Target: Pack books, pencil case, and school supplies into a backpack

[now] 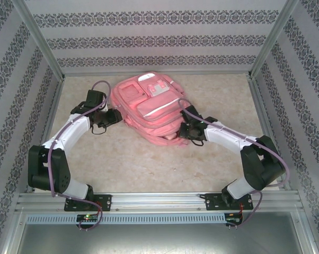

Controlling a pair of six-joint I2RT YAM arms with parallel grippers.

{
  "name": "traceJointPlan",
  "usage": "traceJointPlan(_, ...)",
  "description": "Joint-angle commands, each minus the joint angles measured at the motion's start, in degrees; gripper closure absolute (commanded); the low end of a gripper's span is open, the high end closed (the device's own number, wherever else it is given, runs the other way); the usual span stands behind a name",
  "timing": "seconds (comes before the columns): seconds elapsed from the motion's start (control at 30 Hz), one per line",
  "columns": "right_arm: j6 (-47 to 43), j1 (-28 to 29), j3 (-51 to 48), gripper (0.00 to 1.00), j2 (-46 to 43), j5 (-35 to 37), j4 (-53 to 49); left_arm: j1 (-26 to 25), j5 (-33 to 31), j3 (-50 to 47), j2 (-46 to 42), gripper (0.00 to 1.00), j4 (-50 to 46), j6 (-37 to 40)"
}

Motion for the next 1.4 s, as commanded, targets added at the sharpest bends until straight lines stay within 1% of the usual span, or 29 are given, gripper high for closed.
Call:
traceJointPlan(0.0, -7.52, -5.30, 0.59, 1.00, 1.86, -0.15, 0.08, 0.42, -1.36, -1.50, -1.68, 0.57, 5.69, -4.57)
traceJointPlan(0.13, -11.60, -13.98, 6.29, 1.00, 6.83, -0.93, -0.94, -0.70, 0.51, -5.34, -3.26, 0.57, 9.85, -9.40)
traceJointPlan(0.17, -11.84, -16.13, 8.31, 0.97, 8.43, -1.60, -1.51, -1.23, 0.62, -6.55, -3.75, 0.57, 11.13, -10.14)
traceJointPlan(0.2, -11.86, -17.87, 10.40, 0.97, 9.75, -2.82, -2.06, -1.66, 1.10, -7.39, -3.95, 0.57, 12.28, -10.77)
traceJointPlan(0.27, -12.47, -20.75, 14.69, 0.93, 12.29, -6.07, -2.56, -2.03, 2.78, -8.71, -3.71, 0.56, 14.62, -12.39)
traceJointPlan(0.33, -13.08, -21.76, 17.76, 0.89, 13.69, -6.39, -3.64, -2.13, 4.39, -9.10, -2.68, 0.57, 16.34, -13.71)
traceJointPlan(0.4, -13.50, -21.88, 19.11, 0.77, 13.43, -6.17, -3.86, -2.30, 5.44, -9.08, -1.74, 0.56, 18.01, -15.05)
traceJointPlan(0.43, -13.38, -21.75, 18.85, 0.65, 12.60, -6.56, -3.45, -2.39, 5.83, -9.11, -1.30, 0.56, 19.35, -15.85)
traceJointPlan(0.47, -13.19, -21.66, 18.17, 0.55, 11.47, -7.17, -2.75, -2.48, 6.20, -9.12, -0.74, 0.56, 20.92, -16.57)
traceJointPlan(0.5, -13.05, -21.39, 17.37, 0.52, 10.37, -7.76, -2.17, -2.48, 6.55, -8.93, -0.07, 0.56, 22.07, -17.24)
traceJointPlan(0.6, -13.75, -18.73, 14.04, 0.49, 6.08, -7.34, -0.17, -2.48, 8.07, -8.17, 3.49, 0.56, 26.72, -19.95)
traceJointPlan(0.73, -15.54, -11.71, 8.17, 0.50, -0.49, -4.78, 4.30, -3.32, 9.46, -8.01, 7.97, 0.57, 33.05, -24.51)
traceJointPlan(0.8, -16.40, -7.49, 4.85, 0.51, -3.94, -1.82, 7.62, -3.91, 8.71, -7.76, 9.54, 0.57, 33.73, -25.59)
traceJointPlan(0.87, -16.76, -3.15, 1.97, 0.51, -7.68, 3.30, 9.88, -4.78, 8.35, -7.77, 10.43, 0.57, 34.50, -26.80)
traceJointPlan(0.93, -15.68, -0.41, -0.90, 0.51, -10.46, 6.40, 11.78, -5.40, 7.44, -7.62, 10.85, 0.57, 34.22, -26.95)
traceJointPlan(0.97, -14.81, 0.35, -1.88, 0.51, -11.60, 6.79, 12.10, -5.63, 7.13, -7.49, 11.18, 0.57, 33.90, -26.87)
traceJointPlan(1.1, -16.66, 3.89, -4.28, 0.52, -12.93, 5.88, 14.30, -6.63, 6.29, -7.97, 12.61, 0.57, 34.62, -27.66)
traceJointPlan(1.17, -17.38, 5.88, -5.21, 0.53, -11.86, 2.42, 16.11, -7.10, 6.01, -8.10, 13.47, 0.57, 35.14, -28.47)
traceJointPlan(1.23, -17.95, 8.63, -4.51, 0.51, -9.98, 0.94, 15.96, -7.96, 4.95, -7.96, 13.54, 0.57, 34.74, -28.64)
traceJointPlan(1.3, -19.48, 12.02, -3.68, 0.49, -8.13, 1.43, 16.16, -8.70, 3.73, -7.71, 13.06, 0.56, 33.44, -28.34)
traceJointPlan(1.37, -19.87, 15.39, -3.12, 0.50, -6.15, 3.68, 17.03, -9.13, 3.00, -7.84, 12.39, 0.56, 32.29, -28.27)
